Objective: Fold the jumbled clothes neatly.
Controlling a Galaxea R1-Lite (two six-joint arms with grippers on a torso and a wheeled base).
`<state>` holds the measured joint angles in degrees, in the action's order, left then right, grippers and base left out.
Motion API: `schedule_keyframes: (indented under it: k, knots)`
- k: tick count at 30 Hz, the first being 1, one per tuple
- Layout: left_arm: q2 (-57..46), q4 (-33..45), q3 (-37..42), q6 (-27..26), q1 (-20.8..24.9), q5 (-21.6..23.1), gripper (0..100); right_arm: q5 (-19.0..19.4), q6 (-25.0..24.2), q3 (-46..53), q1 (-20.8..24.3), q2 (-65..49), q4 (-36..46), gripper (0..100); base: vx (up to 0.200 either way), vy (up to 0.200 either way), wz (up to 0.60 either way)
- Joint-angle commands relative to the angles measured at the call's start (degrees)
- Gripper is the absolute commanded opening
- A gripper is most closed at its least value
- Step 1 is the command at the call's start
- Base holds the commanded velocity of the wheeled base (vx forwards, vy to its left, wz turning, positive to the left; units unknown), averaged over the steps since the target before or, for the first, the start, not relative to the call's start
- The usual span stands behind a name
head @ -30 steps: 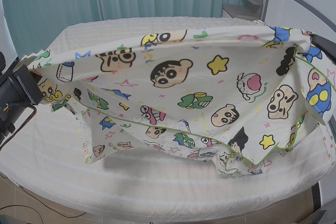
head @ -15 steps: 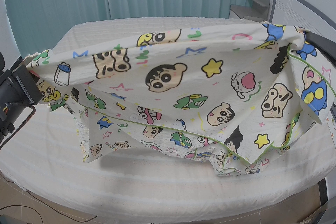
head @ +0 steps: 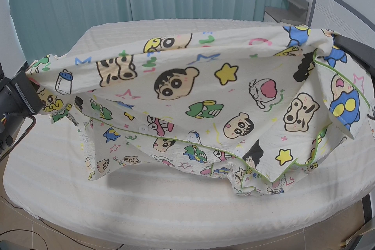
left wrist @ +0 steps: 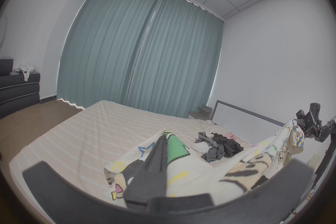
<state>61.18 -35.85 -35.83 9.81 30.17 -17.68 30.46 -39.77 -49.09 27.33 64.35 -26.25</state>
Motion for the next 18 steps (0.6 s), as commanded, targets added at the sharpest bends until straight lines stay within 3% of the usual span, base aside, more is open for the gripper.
schedule_keyframes:
  k: [1,14,18]
  knots:
    - [-0.45,-0.01,0.06,0.03,-0.2,0.01,0,0.03,-0.05,-0.04,0.35,0.6,-0.03,0,0.0,0.2,0.0]
    - [-0.45,-0.09,0.5,0.03,-0.2,-0.08,0,-0.14,0.13,0.14,0.79,0.95,-0.12,0,0.0,0.2,0.0]
    - [-0.72,-0.09,1.29,0.03,-0.2,-0.08,0,-0.32,0.57,0.49,0.79,0.42,-0.03,0,0.0,0.0,0.0]
